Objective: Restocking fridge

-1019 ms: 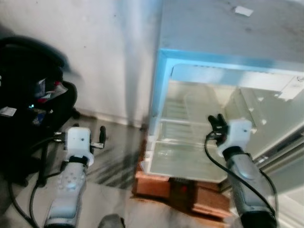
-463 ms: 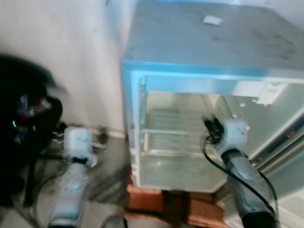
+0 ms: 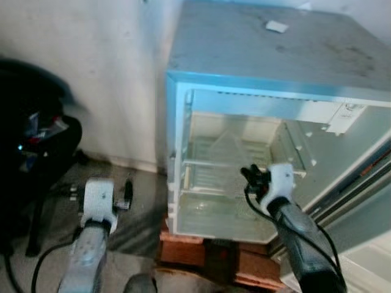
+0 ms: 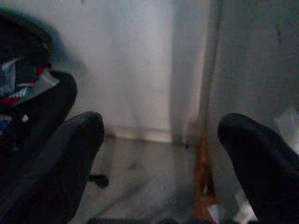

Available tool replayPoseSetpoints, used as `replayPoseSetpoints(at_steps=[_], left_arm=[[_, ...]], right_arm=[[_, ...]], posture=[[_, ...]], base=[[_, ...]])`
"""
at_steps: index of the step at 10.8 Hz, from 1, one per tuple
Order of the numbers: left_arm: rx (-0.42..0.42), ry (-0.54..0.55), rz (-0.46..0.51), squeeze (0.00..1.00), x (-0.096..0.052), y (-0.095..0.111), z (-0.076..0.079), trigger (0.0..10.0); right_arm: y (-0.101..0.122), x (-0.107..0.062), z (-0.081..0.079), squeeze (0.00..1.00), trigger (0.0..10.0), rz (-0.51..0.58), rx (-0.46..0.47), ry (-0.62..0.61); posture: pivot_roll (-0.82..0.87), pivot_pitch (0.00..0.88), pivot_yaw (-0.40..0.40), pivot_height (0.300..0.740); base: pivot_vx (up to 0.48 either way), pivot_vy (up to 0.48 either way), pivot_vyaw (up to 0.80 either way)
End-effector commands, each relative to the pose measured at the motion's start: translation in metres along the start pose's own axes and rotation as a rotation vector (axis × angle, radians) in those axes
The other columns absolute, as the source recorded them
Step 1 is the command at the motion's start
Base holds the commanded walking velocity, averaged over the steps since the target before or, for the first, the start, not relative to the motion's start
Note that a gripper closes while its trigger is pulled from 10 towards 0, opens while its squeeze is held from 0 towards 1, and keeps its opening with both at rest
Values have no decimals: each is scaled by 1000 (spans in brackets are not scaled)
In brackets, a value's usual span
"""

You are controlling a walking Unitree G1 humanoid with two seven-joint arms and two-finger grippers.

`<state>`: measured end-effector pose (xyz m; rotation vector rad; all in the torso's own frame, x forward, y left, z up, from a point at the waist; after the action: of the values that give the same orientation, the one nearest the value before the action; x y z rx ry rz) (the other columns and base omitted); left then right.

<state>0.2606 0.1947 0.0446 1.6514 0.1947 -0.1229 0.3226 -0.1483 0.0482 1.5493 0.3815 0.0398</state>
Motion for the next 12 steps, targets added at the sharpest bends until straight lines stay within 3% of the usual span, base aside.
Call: replayPoseSetpoints(at_steps=[1, 3, 7, 8, 12], left_arm=[[20, -14, 11, 0, -3, 7, 2, 10000], [43, -3, 6, 0, -15, 7, -4, 10000], [51, 20, -5, 0, -23, 10, -6, 10000], [54, 21, -4, 0, -22, 13, -6, 10000], [47, 2, -14, 0, -15, 13, 0, 10000]], right_arm=[[-19, 3, 2, 0, 10000, -89, 59, -31], [-22, 29, -19, 0, 10000, -126, 171, -37], [-6, 63, -50, 0, 10000, -151, 390, -65], [7, 72, -54, 1000, 10000, -109, 549, -127], [29, 81, -53, 1000, 10000, -6, 640, -149]], posture=[[213, 158, -63, 740], [263, 190, -73, 740], [303, 206, -75, 740], [310, 204, -74, 740], [307, 179, -79, 740]], base=[[0, 0, 0], [0, 0, 0], [0, 0, 0], [0, 0, 0], [0, 0, 0]])
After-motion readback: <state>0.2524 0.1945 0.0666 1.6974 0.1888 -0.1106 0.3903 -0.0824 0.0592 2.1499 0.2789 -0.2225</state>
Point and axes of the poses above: a point about 5 cm out from each wrist's last joint towards the gripper, its own x axis pointing out of the wrist towards the gripper, its own y axis along the axis of the wrist's last joint, z = x × y, the point moved 4 cm from there along x, pointing out of the wrist towards the gripper, and after that the axes turned 5 degrees about -x, right-handed, at the moved point
